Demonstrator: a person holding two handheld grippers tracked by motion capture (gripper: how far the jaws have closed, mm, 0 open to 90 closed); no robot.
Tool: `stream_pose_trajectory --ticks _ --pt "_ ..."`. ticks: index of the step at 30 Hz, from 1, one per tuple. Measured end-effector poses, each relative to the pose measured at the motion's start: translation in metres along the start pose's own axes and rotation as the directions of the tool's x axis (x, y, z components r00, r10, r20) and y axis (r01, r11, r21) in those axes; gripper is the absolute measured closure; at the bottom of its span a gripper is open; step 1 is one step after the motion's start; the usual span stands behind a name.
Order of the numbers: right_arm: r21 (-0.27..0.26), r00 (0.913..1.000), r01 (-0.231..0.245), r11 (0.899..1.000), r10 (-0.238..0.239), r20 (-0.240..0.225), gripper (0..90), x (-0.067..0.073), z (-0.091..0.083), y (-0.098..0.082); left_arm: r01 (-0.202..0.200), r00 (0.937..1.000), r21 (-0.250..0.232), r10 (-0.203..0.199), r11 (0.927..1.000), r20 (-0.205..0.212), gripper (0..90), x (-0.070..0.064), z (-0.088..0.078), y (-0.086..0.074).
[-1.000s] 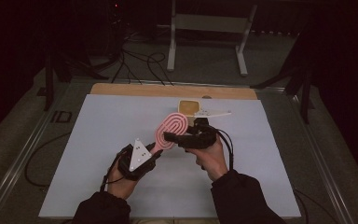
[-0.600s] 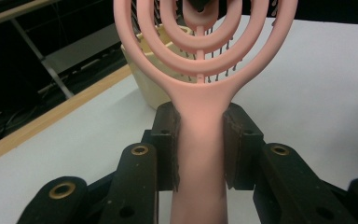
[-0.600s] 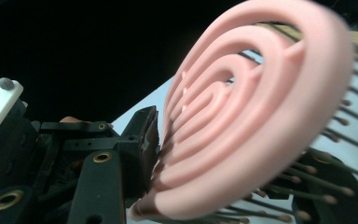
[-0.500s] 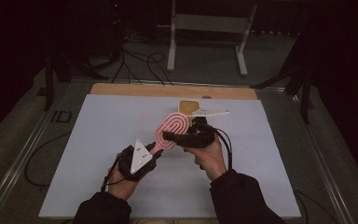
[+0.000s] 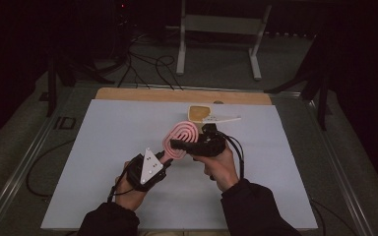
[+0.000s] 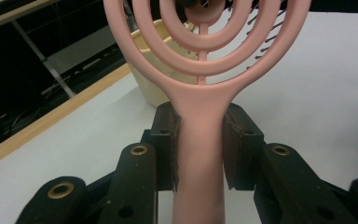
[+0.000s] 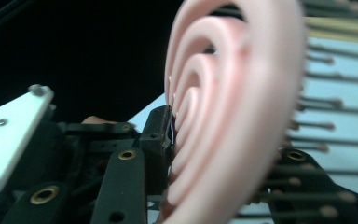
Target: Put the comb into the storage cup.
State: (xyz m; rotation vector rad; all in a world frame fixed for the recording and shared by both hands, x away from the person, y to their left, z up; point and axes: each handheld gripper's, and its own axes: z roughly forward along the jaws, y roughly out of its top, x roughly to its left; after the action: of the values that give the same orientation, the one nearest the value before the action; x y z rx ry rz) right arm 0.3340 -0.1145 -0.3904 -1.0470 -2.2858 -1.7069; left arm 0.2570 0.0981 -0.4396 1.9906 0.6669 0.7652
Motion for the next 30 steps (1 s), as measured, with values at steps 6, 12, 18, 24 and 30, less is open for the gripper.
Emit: stream_pose_trajectory --ticks 6,12,18,24,30 --pt "-0.009 0.9998 0.005 1.000 -0.005 -0.017 63.3 0.004 0.000 0.001 0.013 0.9999 -0.011 -0.013 0.9998 -0.009 69.3 0.003 -0.002 0.000" --pt "-0.019 0.9997 0.021 1.000 -0.021 -0.011 63.5 0.006 0.003 0.001 0.026 0.9996 -0.010 -0.026 0.9996 -0.012 68.3 0.005 -0.002 -0.001" --pt "-0.019 0.9997 0.024 1.000 -0.025 -0.008 63.5 0.006 0.004 0.000 0.053 0.9986 -0.016 -0.053 0.9985 0.008 56.1 0.009 -0.003 0.000" --pt "-0.031 0.9997 0.024 0.999 -0.024 -0.002 63.5 0.004 0.003 0.000 0.110 0.9939 -0.031 -0.110 0.9934 0.008 22.6 0.011 -0.005 -0.002" --pt "-0.041 1.0000 0.004 0.999 -0.004 -0.003 63.5 0.002 0.004 0.000 0.183 0.9829 -0.076 -0.184 0.9801 -0.002 2.8 0.023 -0.017 -0.004"
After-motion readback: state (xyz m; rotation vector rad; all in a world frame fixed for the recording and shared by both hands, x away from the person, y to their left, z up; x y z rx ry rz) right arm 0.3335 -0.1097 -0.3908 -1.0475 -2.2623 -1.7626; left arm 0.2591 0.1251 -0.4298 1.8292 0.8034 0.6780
